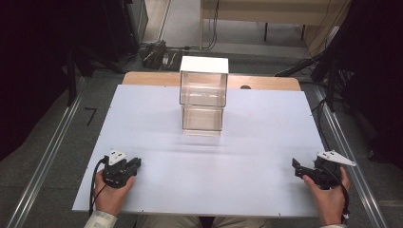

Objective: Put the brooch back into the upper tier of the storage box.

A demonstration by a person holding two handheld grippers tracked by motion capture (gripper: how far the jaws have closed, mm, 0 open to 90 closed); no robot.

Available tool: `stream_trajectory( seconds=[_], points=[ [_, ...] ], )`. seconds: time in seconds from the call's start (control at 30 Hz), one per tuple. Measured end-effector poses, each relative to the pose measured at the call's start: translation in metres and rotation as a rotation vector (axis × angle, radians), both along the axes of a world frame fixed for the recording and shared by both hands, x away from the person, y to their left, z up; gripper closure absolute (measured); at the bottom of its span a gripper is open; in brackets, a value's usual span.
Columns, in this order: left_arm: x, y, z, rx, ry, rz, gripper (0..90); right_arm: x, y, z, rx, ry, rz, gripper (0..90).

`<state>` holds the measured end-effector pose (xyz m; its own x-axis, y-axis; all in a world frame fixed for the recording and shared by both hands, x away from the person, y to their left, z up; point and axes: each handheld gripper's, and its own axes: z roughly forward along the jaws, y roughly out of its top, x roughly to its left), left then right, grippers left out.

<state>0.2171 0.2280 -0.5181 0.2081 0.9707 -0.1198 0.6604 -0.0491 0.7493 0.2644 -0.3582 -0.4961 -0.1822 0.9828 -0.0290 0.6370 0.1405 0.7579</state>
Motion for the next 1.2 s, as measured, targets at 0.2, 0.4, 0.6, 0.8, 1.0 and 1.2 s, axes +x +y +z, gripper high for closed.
stream_trajectory(
  seconds=[0.2,0.4,0.6,0.8,1.0,1.2],
  points=[
    [-0.001,-0.001,0.0,-0.02,0.001,-0.015,89.1,0.0,0.0,0.0,0.001,-0.001,0.0,7.5],
    [-0.003,-0.004,0.002,-0.021,-0.004,-0.034,90.0,0.0,0.0,0.001,0.007,-0.004,-0.003,7.5],
    [-0.005,-0.001,0.007,-0.033,-0.029,-0.025,90.0,-0.001,0.0,0.001,0.008,-0.006,0.0,7.5],
    [-0.006,-0.001,0.011,-0.036,-0.04,-0.026,90.0,-0.001,0.0,0.002,0.01,-0.012,-0.001,7.5],
    [-0.006,-0.002,0.017,-0.044,-0.055,-0.027,90.0,-0.001,0.0,0.001,0.01,-0.008,0.0,7.5],
    [-0.007,-0.004,0.02,-0.052,-0.06,-0.034,90.0,-0.001,0.001,0.002,0.007,-0.01,0.0,7.5]
  ],
)
